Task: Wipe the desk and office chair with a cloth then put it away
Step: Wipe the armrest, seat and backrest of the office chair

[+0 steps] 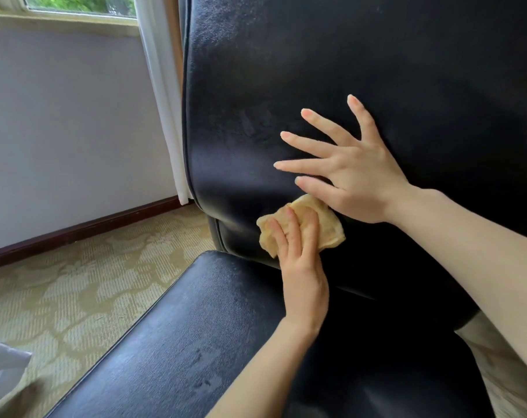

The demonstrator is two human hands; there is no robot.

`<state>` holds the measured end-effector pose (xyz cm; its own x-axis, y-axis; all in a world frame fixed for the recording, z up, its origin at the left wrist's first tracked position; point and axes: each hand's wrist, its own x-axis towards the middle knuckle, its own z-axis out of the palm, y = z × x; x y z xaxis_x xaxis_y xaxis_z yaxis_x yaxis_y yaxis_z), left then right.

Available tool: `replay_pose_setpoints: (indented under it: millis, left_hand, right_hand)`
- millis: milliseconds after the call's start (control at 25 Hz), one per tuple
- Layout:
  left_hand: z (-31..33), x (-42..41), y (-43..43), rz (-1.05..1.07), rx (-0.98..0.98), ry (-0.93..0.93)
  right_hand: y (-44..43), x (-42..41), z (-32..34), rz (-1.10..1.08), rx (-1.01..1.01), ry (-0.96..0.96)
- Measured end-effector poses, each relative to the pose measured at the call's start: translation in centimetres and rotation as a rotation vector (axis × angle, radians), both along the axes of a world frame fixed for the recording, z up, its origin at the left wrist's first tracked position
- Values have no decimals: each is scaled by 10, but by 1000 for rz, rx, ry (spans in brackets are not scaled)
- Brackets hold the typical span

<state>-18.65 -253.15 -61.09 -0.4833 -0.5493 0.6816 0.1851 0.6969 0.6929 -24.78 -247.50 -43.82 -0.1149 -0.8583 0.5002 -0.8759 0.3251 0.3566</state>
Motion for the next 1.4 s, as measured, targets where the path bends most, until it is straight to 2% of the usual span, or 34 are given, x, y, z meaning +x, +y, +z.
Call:
replay_pose_setpoints:
  millis: [200,360,440,560,640,760,920,1120,1200,1280,1360,1400]
  left_hand:
    - [21,6,-2,-47,-614,-82]
    - [43,11,3,-62,-785,-124]
    - [50,14,3,-150,-769,-105]
    - [57,21,5,-308,-525,20]
    - [59,24,6,-265,-312,108]
    - [62,27,8,-124,-99,105]
    - [69,31,4,199,-145,-67]
    - [66,52,-35,122,-225,-265]
    - [61,66,-54,103,-247,-381]
    - [59,73,-66,107,-310,-478]
    - [59,77,-70,97,-354,-541]
    - [57,78,-70,80,-362,-563]
  right_hand:
    - [23,2,0,90,129,81]
    - [57,2,-16,170,81,109]
    - [79,2,-25,206,17,76]
    - [104,4,-47,117,-71,115]
    - [108,10,-60,-4,-122,144]
    - [102,18,-72,-59,-134,169]
    - [83,17,-75,-42,15,327]
    - [38,23,-74,-104,220,496]
    - [12,26,-85,-136,307,501]
    - [-12,26,-108,-135,360,440]
    - [-16,20,-125,-86,394,153]
    - [-7,14,-131,-14,336,-43]
